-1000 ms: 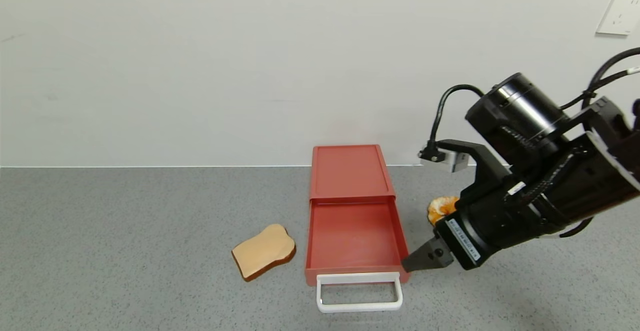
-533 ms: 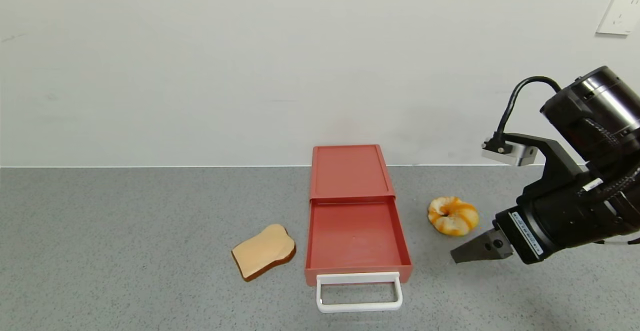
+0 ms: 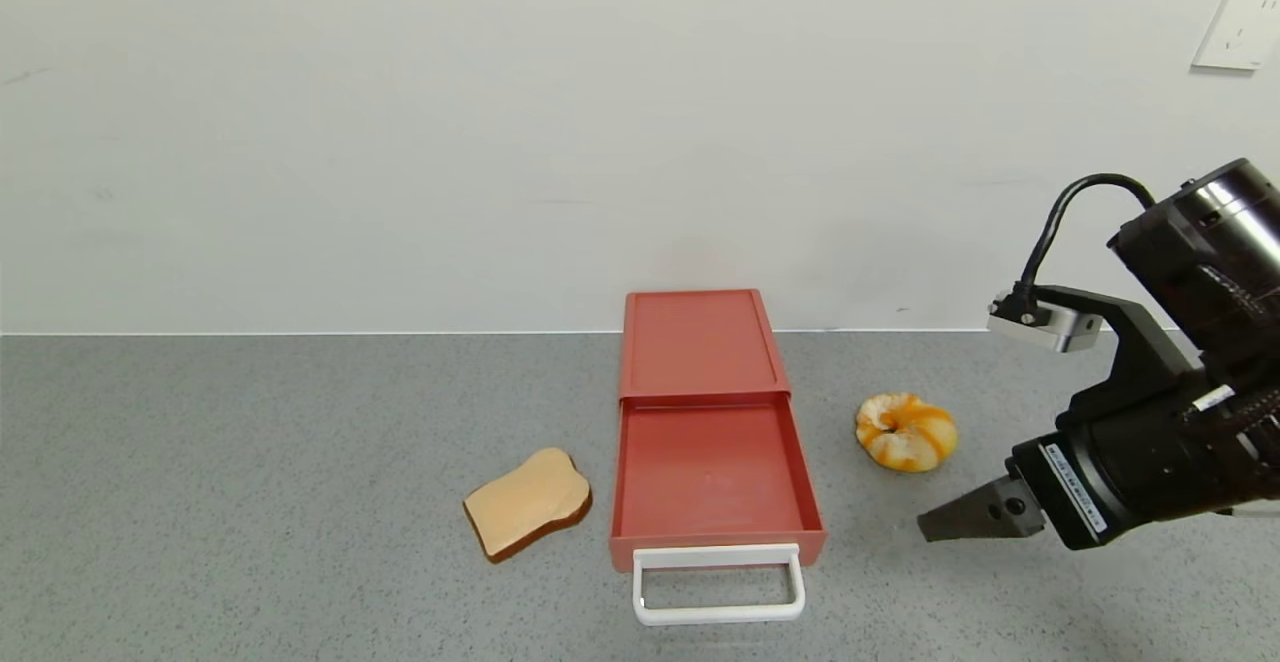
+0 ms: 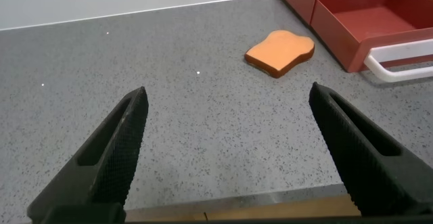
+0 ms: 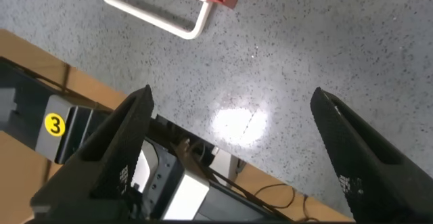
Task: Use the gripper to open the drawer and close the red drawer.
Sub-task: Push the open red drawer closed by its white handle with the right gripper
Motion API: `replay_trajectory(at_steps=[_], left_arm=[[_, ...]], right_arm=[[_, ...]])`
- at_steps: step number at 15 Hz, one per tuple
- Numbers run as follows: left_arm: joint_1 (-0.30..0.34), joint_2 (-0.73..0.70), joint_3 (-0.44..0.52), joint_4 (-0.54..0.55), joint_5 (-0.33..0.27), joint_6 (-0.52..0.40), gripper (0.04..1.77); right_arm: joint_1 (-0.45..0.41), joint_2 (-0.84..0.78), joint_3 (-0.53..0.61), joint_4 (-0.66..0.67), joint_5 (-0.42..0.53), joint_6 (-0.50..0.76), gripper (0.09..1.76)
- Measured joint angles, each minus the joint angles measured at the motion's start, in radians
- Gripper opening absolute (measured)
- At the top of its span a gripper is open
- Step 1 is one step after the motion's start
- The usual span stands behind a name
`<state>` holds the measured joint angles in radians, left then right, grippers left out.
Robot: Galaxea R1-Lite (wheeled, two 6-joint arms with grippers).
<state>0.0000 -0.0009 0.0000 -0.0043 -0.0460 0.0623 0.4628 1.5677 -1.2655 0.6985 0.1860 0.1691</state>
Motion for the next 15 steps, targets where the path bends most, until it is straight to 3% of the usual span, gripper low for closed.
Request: replay_trajectory(at_steps=[8, 12, 15], left_arm=[[0.0, 0.0, 0.0, 0.0, 0.0, -0.001, 1.72], [0.0, 0.0, 0.0, 0.0, 0.001, -0.003, 1.72], [0.0, 0.0, 0.0, 0.0, 0.003, -0.003, 1.72]], right_arm=[[0.033, 0.073, 0.045, -0.014, -0.052, 0.083, 1.71], [0.052, 0.076, 0.131, -0.136, -0.049, 0.078, 1.71], [0.067, 0.083, 0.163, -0.147, -0.047, 0.083, 1.71]])
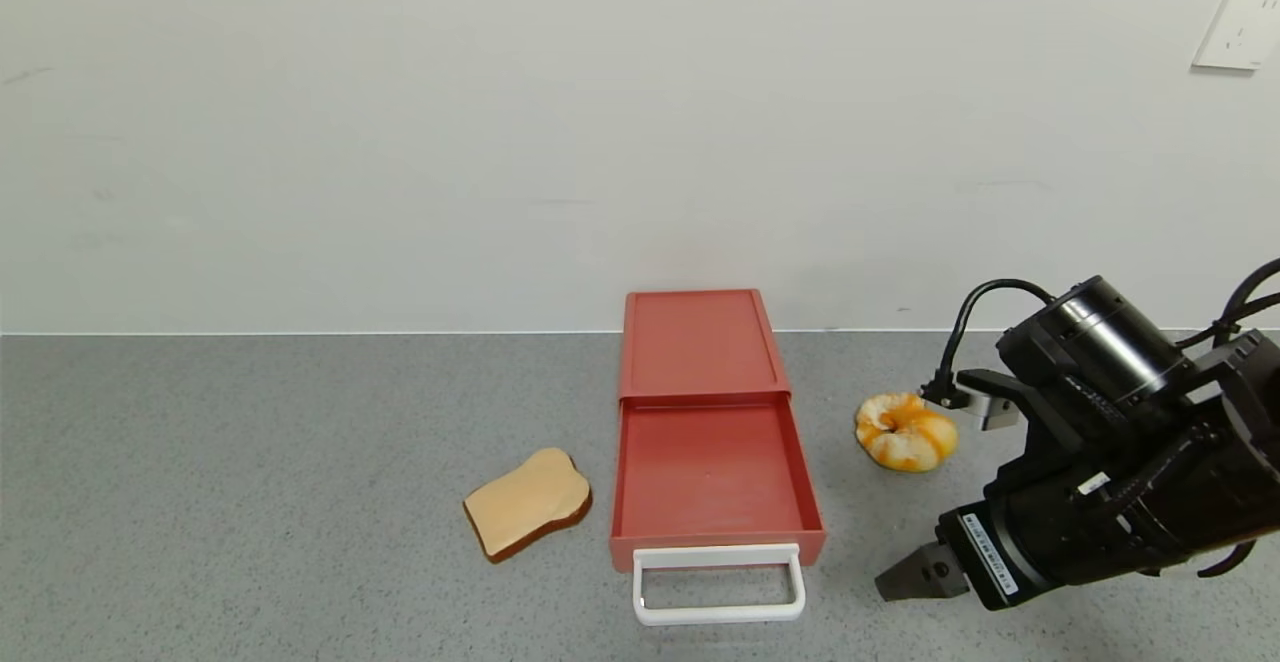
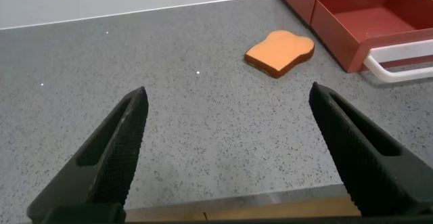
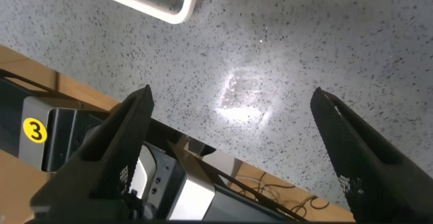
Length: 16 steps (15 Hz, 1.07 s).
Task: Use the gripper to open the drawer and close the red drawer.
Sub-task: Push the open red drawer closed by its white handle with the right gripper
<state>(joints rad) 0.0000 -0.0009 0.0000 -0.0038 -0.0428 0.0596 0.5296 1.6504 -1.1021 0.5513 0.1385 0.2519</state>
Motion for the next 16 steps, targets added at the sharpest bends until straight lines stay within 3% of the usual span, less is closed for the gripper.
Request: replay_trajectory(at_steps=[9, 16], left_arm=[[0.0, 0.0, 0.0, 0.0, 0.003, -0.005, 1.72], [0.0, 0.0, 0.0, 0.0, 0.003, -0.006, 1.72]], right_arm=[[0.095, 0.055, 0.004, -0.006, -0.005, 0.133, 1.71], [0.178, 0.186, -0.091, -0.021, -0.083, 0.245, 1.71]])
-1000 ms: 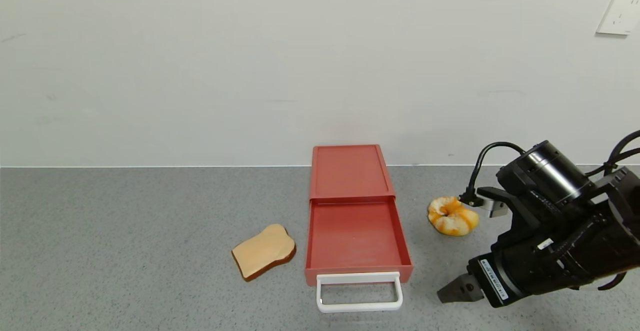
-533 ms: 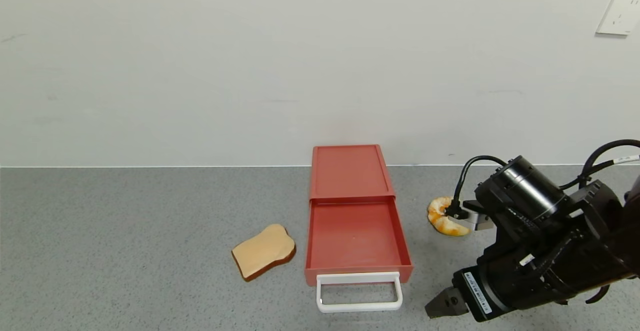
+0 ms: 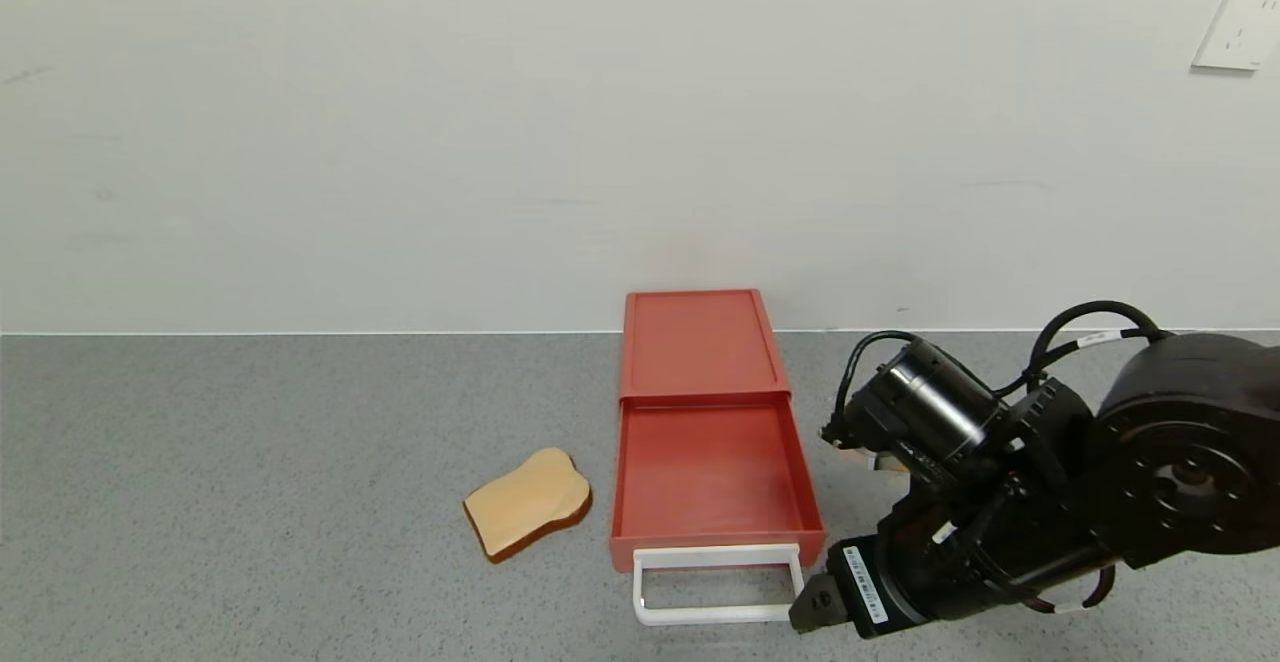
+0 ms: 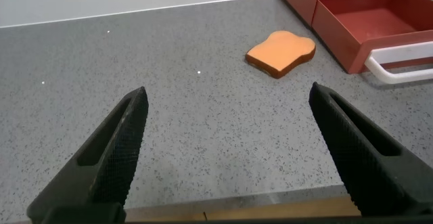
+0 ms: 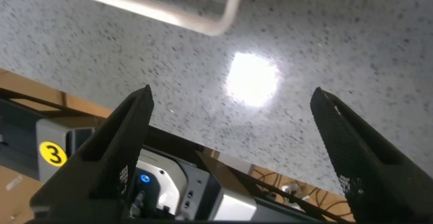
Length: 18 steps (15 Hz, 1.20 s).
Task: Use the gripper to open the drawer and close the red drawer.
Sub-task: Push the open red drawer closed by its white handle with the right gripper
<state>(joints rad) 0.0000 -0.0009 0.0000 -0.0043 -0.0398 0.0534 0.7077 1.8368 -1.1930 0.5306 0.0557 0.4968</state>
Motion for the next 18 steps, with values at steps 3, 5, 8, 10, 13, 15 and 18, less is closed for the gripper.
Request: replay_trajectory(at_steps=[3, 5, 8, 10, 13, 15, 18], left_arm=[[0.0, 0.0, 0.0, 0.0, 0.0, 0.001, 1.72], [0.0, 0.0, 0.0, 0.0, 0.0, 0.001, 1.72], [0.0, 0.0, 0.0, 0.0, 0.0, 0.002, 1.72], [0.0, 0.0, 0.0, 0.0, 0.0, 0.002, 1.72], [0.0, 0.0, 0.0, 0.0, 0.0, 0.001, 1.72], [0.0, 0.0, 0.0, 0.0, 0.0, 0.001, 1.72], [0.0, 0.0, 0.0, 0.0, 0.0, 0.002, 1.72]], right_arm=[[0.04, 0.065, -0.066, 0.005, -0.048, 0.048, 1.71], [0.078, 0.109, -0.104, 0.007, -0.09, 0.067, 1.71], [0.109, 0.155, -0.146, 0.006, -0.145, 0.091, 1.71], [0.116, 0.18, -0.186, 0.007, -0.19, 0.135, 1.71], [0.145, 0.217, -0.235, 0.009, -0.235, 0.171, 1.71], [0.162, 0.239, -0.265, 0.013, -0.254, 0.186, 1.71], [0.176, 0.266, -0.307, 0.064, -0.252, 0.23, 1.71]])
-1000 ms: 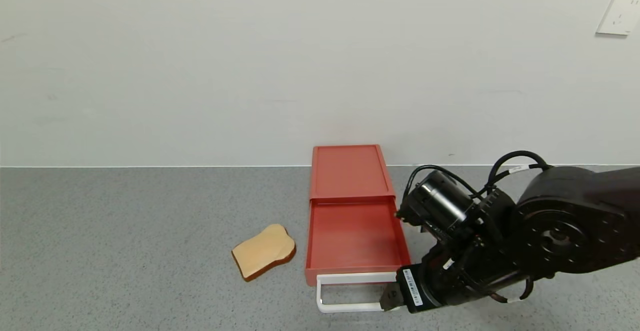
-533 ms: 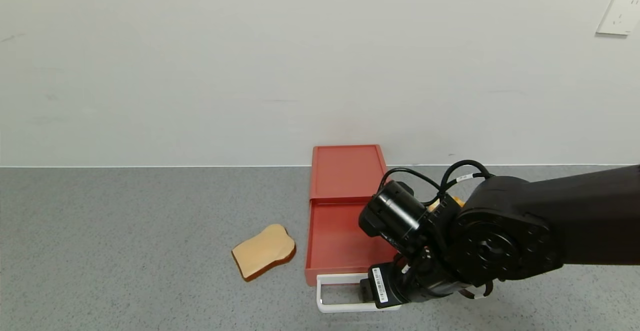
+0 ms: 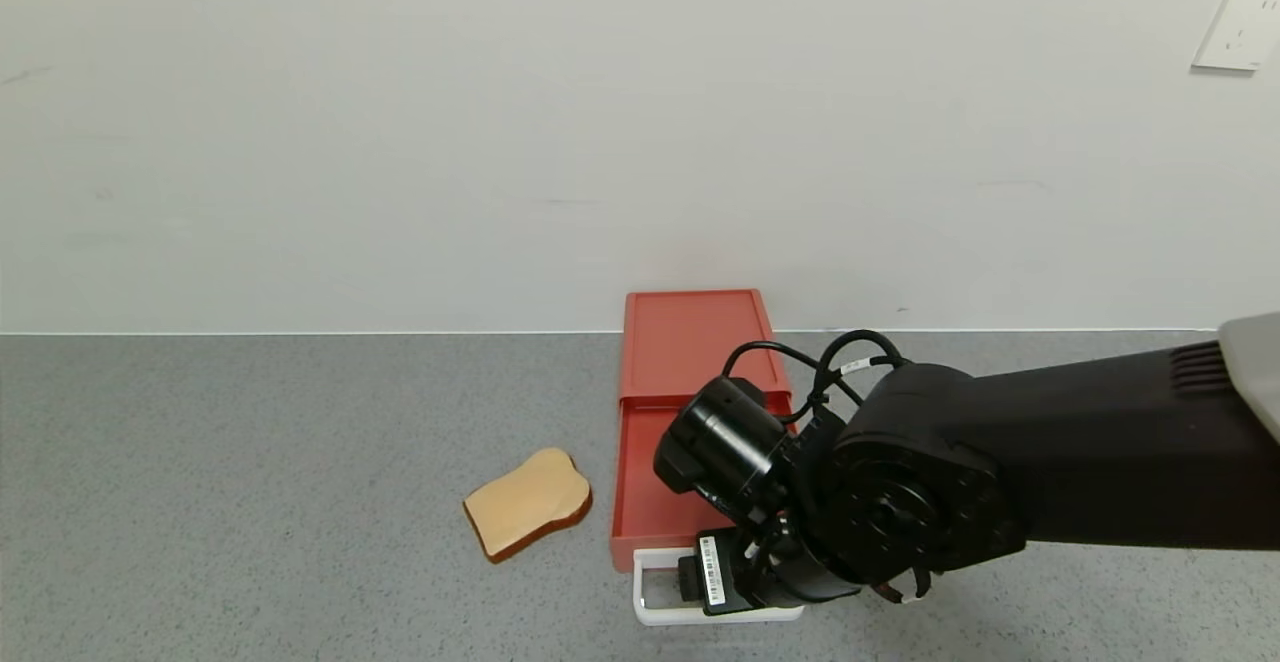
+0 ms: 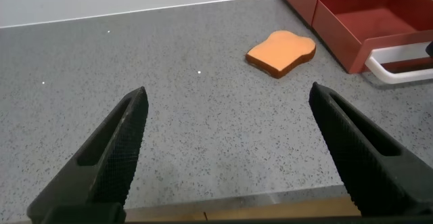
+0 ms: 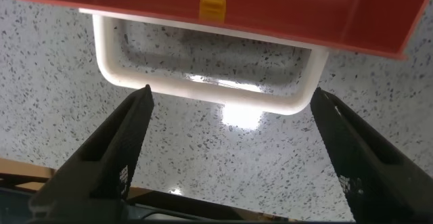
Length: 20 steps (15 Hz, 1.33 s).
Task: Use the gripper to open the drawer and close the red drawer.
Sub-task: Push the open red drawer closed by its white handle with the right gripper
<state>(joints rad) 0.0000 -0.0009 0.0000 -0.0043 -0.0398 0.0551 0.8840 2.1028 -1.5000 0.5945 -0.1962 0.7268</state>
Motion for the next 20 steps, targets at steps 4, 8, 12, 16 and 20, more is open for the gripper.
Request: replay_trajectory(at_steps=[4, 8, 12, 16, 20], left_arm=[[0.0, 0.0, 0.0, 0.0, 0.0, 0.0, 1.72], [0.0, 0.0, 0.0, 0.0, 0.0, -0.002, 1.72], [0.0, 0.0, 0.0, 0.0, 0.0, -0.003, 1.72], [0.0, 0.0, 0.0, 0.0, 0.0, -0.004, 1.72], [0.0, 0.0, 0.0, 0.0, 0.0, -0.003, 1.72]], right_arm=[[0.028, 0.034, -0.04, 0.052, 0.007, 0.044, 1.71], [0.066, 0.07, -0.047, 0.051, 0.005, 0.082, 1.71], [0.087, 0.095, -0.048, 0.05, -0.005, 0.109, 1.71], [0.097, 0.109, -0.048, 0.043, -0.054, 0.117, 1.71], [0.103, 0.112, -0.045, 0.041, -0.091, 0.12, 1.71]])
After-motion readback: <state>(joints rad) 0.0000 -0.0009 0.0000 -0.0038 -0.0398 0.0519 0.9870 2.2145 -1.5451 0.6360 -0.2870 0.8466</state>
